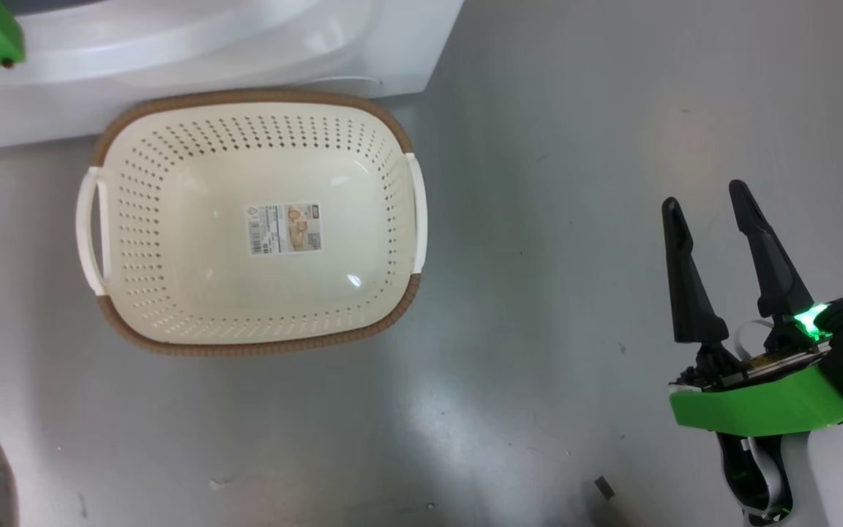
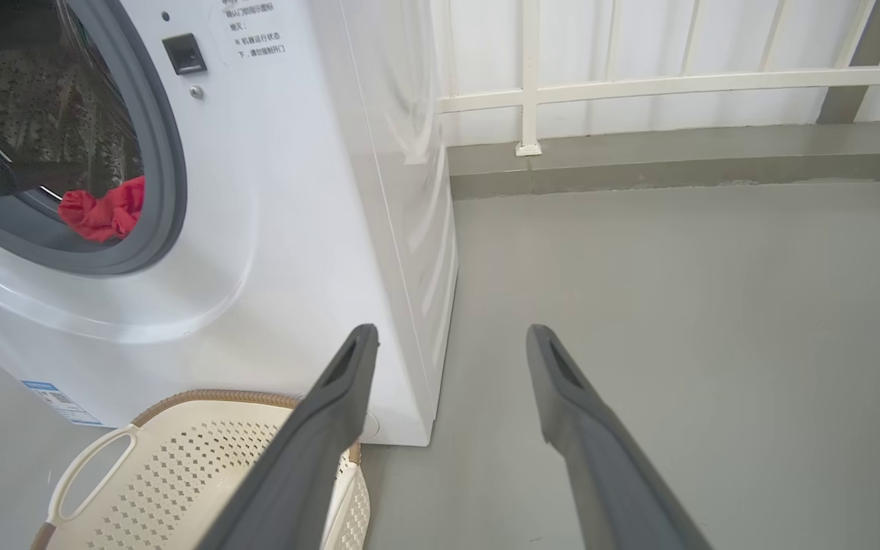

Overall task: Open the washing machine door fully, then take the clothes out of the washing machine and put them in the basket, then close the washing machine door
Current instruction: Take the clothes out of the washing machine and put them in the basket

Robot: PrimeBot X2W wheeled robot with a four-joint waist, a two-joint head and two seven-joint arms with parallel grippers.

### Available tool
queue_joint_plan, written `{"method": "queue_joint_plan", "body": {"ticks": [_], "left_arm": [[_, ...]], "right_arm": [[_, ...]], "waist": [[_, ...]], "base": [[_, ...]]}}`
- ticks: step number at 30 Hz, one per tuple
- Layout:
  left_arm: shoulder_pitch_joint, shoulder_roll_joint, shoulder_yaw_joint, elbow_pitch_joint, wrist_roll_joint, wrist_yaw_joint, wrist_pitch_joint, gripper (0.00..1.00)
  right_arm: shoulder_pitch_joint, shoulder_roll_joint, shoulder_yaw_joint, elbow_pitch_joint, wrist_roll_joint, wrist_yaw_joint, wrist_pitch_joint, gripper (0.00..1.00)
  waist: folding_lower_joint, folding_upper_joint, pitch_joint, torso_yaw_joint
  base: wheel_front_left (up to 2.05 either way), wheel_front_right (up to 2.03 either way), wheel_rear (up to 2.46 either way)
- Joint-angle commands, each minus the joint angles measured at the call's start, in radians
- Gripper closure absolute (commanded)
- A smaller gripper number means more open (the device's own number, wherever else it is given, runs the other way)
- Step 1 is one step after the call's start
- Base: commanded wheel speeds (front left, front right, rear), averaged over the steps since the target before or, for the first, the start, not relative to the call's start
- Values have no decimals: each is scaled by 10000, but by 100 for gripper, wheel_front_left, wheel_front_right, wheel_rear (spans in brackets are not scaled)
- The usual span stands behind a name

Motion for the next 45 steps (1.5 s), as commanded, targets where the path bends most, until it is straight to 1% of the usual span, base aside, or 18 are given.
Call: {"method": "queue_joint_plan", "body": {"ticks": [1,5,15,21,31,36,37,38,39,45], "left_arm": [[-209,565,132,-131,-93,77,53,0],[-599,802,22,472,9,166,67,0],[-989,1338,-351,1606,362,342,80,0],[-1172,1702,-814,2105,827,552,106,0],[-1341,1986,-1124,2742,971,647,399,0],[-1363,2032,-1235,2904,975,675,335,0],[-1366,2031,-1254,2929,970,676,311,79],[-1366,2031,-1254,2929,970,676,311,79],[-1369,2029,-1281,2944,970,664,275,100],[-1409,2035,-1377,2952,908,558,-92,100]], "right_arm": [[-16,-79,212,-190,111,62,-63,0],[-71,-79,284,-167,192,62,-63,0],[-119,-79,467,-123,521,62,-63,0],[-171,-79,583,-109,702,62,-63,0],[-167,-79,711,-66,844,62,-63,0],[-152,-79,760,-72,867,62,-63,0],[-144,-79,765,-75,865,62,-63,0],[-144,-79,765,-75,865,62,-63,0],[-140,-79,767,-73,864,62,-63,0],[-123,-79,777,-58,832,62,-63,0]], "waist": [[0,0,107,-89],[0,0,259,-251],[0,0,466,-642],[0,0,531,-865],[0,0,536,-1089],[0,0,520,-1130],[0,0,516,-1130],[0,0,516,-1130],[0,0,514,-1127],[0,0,465,-1083]], "base": [[0,0,0],[0,0,0],[0,0,0],[0,0,0],[0,0,0],[0,0,0],[0,0,0],[0,0,0],[0,0,0],[0,0,0]]}}
